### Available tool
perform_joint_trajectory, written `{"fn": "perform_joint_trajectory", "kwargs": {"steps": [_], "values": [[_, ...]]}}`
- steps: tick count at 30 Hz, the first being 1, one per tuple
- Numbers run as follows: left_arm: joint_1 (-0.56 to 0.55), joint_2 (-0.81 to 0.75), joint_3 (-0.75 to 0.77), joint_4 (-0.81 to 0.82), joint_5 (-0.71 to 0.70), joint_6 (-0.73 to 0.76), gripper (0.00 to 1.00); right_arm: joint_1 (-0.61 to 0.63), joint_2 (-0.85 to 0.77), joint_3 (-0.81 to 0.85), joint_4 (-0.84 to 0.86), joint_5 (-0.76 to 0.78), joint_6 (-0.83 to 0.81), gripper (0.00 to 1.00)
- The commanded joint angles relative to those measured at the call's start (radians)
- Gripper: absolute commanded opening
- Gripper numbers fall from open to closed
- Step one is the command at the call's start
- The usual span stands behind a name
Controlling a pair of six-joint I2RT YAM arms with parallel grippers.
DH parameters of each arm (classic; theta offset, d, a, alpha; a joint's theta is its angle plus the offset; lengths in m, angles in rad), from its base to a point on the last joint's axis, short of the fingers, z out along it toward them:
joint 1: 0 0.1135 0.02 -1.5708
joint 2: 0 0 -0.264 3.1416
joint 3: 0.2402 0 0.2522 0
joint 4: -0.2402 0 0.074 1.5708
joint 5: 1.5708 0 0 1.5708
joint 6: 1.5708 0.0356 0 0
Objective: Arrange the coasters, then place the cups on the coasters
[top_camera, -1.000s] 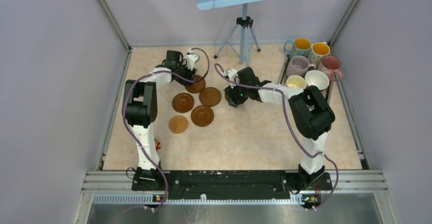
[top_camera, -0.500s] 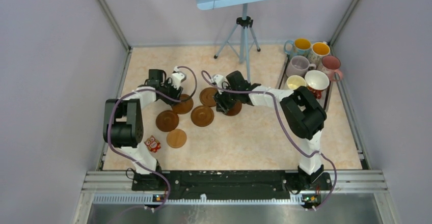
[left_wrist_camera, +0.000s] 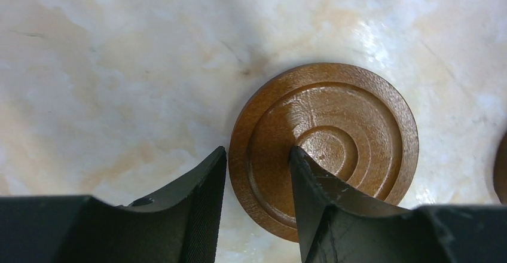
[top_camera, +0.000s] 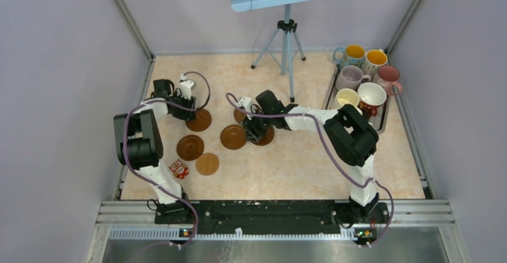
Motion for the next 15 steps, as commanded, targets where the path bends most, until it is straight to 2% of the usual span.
{"fn": "perform_joint_trajectory", "kwargs": {"steps": [1, 5, 11, 15], "values": [[0.020, 0.088, 0.051, 0.005, -0.145, -0.036, 0.50, -0.032, 0.027, -0.058, -0.122, 0.064, 0.013, 0.46], [0.028, 0.121, 0.096, -0.010, -0.178, -0.043, 0.51, -0.067, -0.017, -0.082, -0.113, 0.077, 0.009, 0.46], [0.043, 0.095, 0.084, -0.007, -0.205, -0.042, 0.54, -0.111, -0.029, -0.053, -0.115, 0.101, -0.004, 0.46], [0.044, 0.023, 0.051, -0.011, -0.079, -0.025, 0.66, -0.126, -0.019, -0.013, -0.128, 0.105, -0.013, 0.46]]}}
